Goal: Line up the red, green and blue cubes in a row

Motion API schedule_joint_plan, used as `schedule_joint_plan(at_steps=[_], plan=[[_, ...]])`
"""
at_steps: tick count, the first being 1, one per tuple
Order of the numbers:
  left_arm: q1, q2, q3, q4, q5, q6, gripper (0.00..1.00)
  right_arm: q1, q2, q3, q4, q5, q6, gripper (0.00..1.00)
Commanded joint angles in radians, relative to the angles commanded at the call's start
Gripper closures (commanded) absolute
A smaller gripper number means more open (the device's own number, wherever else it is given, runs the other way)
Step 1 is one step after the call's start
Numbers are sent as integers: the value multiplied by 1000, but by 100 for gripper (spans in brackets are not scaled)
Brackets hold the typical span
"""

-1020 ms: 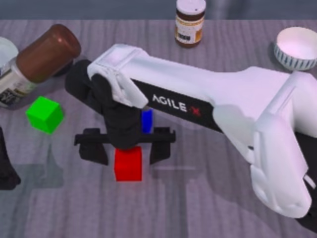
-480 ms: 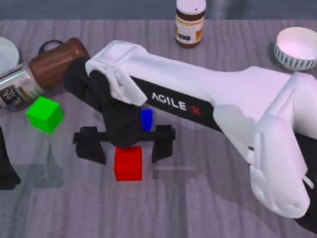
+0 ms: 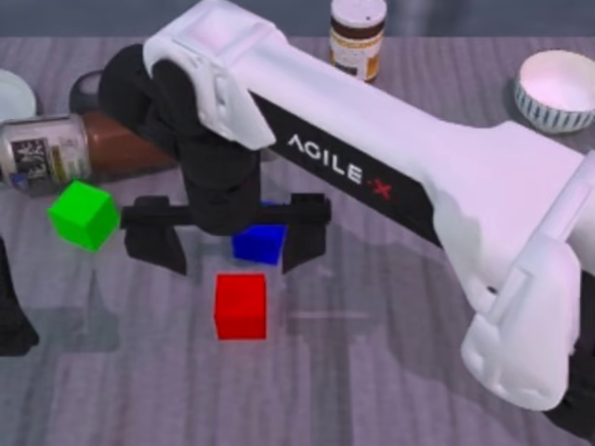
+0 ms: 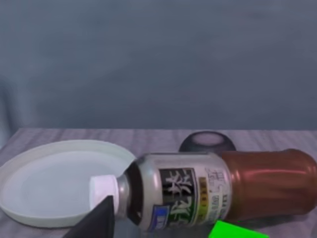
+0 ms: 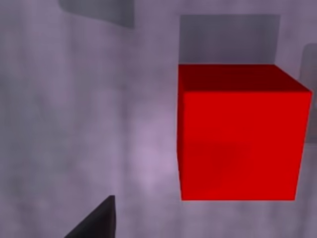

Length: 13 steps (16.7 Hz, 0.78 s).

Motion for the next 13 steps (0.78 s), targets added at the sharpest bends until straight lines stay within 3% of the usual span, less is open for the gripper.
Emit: schedule_joint_plan(at_steps=[7, 13], plan=[[-3, 23, 23, -16, 1, 5, 0, -17, -33, -24, 16, 9, -16, 0], [-17, 291, 282, -185, 5, 60, 0, -143, -373, -324, 207, 82, -164, 0]])
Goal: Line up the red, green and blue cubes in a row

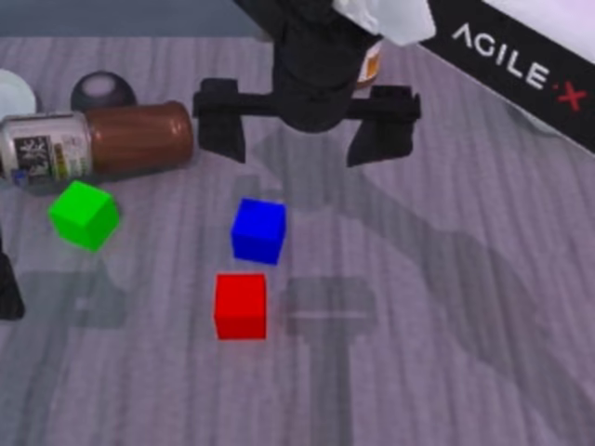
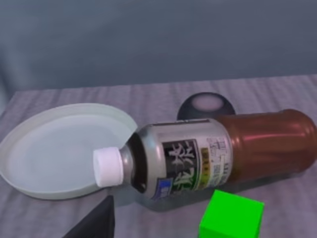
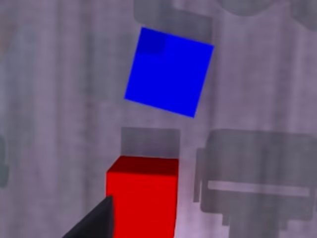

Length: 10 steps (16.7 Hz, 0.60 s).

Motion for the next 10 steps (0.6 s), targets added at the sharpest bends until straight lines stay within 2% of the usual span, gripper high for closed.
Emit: schedule_joint_plan(at_steps=[5, 10], plan=[[-13, 440, 356, -238, -2, 75, 0, -179, -536, -478, 265, 54, -190, 0], [-29, 958, 735, -508, -4, 158, 0, -384, -1140, -1090, 577, 61, -400, 0]])
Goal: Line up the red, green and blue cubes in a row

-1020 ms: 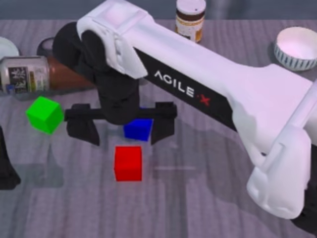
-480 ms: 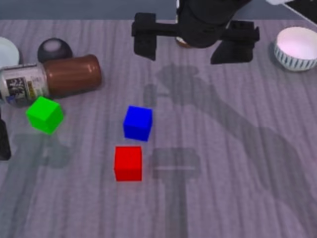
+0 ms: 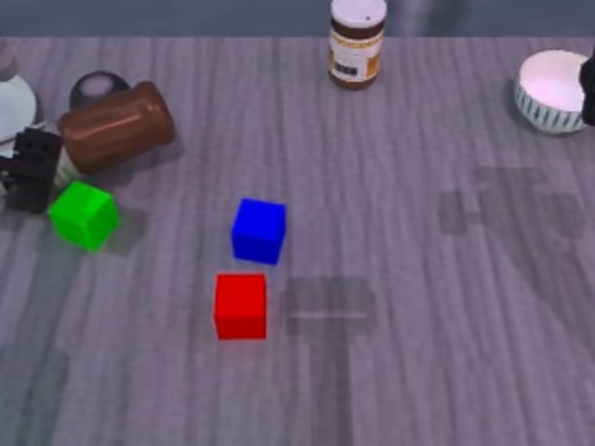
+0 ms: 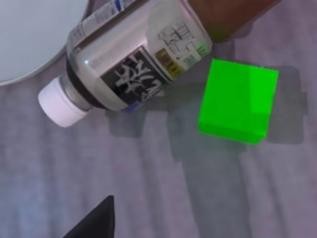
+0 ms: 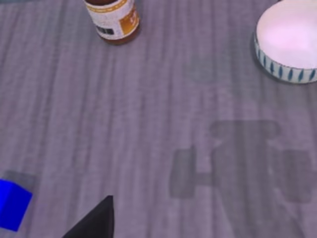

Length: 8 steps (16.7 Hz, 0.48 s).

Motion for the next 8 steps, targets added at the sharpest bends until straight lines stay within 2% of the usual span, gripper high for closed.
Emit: schedule_joint_plan(at_steps=[4, 8], plan=[[-13, 359, 278, -202, -1, 62, 0, -147, -437, -478, 257, -30, -146, 0], [-23, 639, 519, -362, -1, 112, 0, -260, -763, -848, 500, -84, -253, 0]])
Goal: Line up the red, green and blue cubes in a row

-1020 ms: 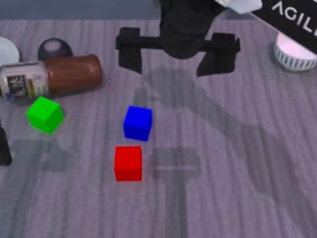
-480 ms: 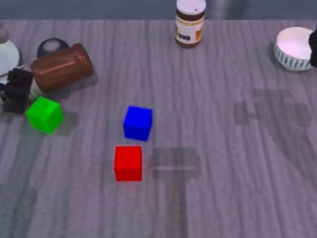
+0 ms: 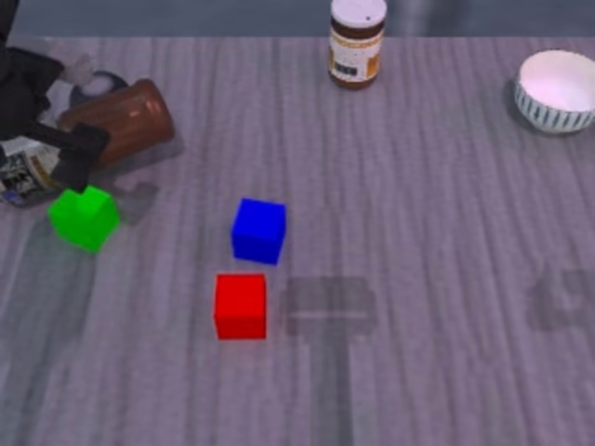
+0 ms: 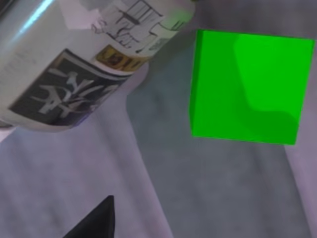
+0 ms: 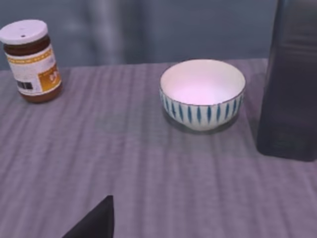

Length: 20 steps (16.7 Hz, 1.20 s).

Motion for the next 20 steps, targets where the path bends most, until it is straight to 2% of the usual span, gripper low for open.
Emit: schedule_joint_plan(at_steps=[4, 7, 14, 20], plan=[[-7, 198, 176, -103, 1, 34, 0, -76, -222, -245, 193, -58, -65, 0], [-9, 265, 242, -139, 2, 47, 0, -103, -314, -334, 269, -84, -87, 0], [-5, 278, 251, -141, 2, 49, 0, -106, -325, -344, 278, -88, -89, 0], [-8, 326, 131, 32, 3, 51, 0, -106, -325, -344, 278, -88, -89, 0]])
